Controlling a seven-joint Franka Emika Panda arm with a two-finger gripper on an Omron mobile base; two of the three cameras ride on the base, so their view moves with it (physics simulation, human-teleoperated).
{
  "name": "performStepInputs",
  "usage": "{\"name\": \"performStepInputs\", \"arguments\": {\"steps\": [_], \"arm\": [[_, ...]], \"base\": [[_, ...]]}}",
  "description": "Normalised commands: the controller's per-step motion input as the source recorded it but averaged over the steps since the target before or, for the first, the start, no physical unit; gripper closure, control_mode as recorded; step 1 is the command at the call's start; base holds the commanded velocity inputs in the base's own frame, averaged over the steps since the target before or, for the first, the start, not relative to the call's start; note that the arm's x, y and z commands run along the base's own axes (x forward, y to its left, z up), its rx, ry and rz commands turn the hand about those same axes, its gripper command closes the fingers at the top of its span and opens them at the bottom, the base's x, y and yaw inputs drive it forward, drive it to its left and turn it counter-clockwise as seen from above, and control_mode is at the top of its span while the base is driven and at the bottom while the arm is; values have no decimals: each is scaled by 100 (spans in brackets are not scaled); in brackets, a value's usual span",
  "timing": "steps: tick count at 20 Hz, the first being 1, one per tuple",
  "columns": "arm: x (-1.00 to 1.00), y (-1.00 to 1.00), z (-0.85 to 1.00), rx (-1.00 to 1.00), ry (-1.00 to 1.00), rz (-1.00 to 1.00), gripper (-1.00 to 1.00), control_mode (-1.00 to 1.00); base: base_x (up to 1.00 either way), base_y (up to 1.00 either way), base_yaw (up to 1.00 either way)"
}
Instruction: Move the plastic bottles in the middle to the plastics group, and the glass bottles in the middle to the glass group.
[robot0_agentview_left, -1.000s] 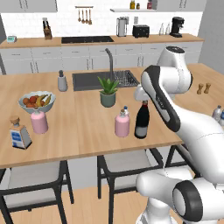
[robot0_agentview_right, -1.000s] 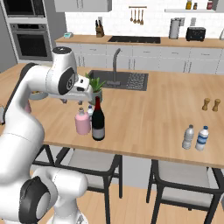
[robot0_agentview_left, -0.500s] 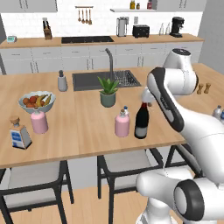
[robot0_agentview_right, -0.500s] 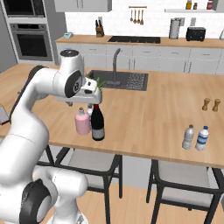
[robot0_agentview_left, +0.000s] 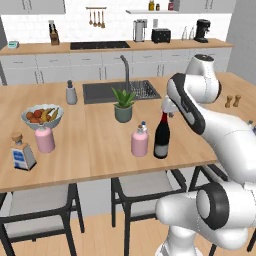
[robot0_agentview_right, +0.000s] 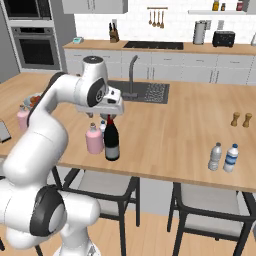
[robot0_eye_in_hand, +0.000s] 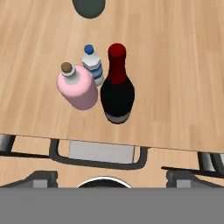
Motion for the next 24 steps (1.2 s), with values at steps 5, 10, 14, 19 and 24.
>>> {"name": "performStepInputs", "arguments": {"steps": [5,10,14,19,24], "arm": [[47,28,-15,0,-2,0,-100,-100],[53,11,-17,0,0,0,-100,-100],[23,1,-25,-1,0,0,-100,-100],[26,-1,-30,-2,2,0,-100,-100],[24,-7,-19,0,0,0,-100,-100]], "base": [[0,0,0],[0,0,0],[0,0,0],[0,0,0],[0,0,0]]}}
